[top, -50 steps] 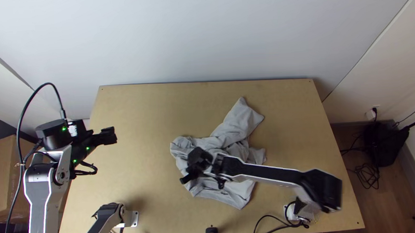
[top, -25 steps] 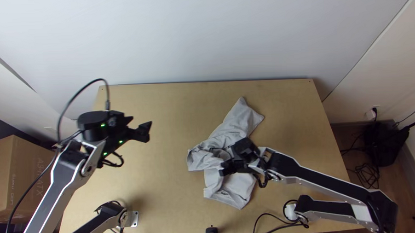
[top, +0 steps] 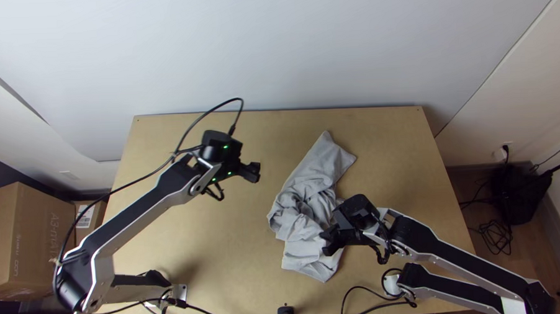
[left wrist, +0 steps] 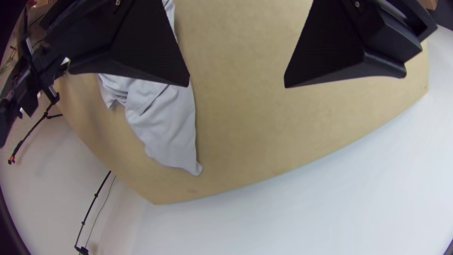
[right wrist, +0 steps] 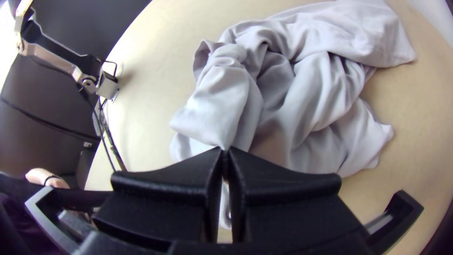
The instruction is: Fold the t-shirt
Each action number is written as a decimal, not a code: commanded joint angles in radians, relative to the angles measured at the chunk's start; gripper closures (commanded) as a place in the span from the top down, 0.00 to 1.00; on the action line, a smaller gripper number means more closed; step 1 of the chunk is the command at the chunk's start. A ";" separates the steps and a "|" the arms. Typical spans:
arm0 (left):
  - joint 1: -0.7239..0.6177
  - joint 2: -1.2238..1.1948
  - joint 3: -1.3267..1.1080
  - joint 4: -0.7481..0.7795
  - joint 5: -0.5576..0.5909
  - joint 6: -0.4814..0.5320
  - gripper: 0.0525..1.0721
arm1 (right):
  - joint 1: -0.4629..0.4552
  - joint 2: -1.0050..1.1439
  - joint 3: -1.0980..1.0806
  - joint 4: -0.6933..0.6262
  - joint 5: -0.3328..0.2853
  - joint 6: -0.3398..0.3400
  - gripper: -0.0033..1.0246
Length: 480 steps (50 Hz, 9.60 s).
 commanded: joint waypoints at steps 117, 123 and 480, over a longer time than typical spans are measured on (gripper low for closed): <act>-0.151 0.746 0.926 -0.115 -0.053 0.021 0.03 | 0.071 0.036 -0.122 0.338 -0.062 0.051 0.03; -0.072 0.663 0.901 -0.164 -0.052 -0.036 0.03 | -0.068 0.019 -0.090 0.315 -0.054 0.034 0.03; 0.690 -0.933 0.259 -0.181 -0.345 -0.085 0.03 | -0.775 -0.298 0.893 0.183 -0.212 -0.138 0.03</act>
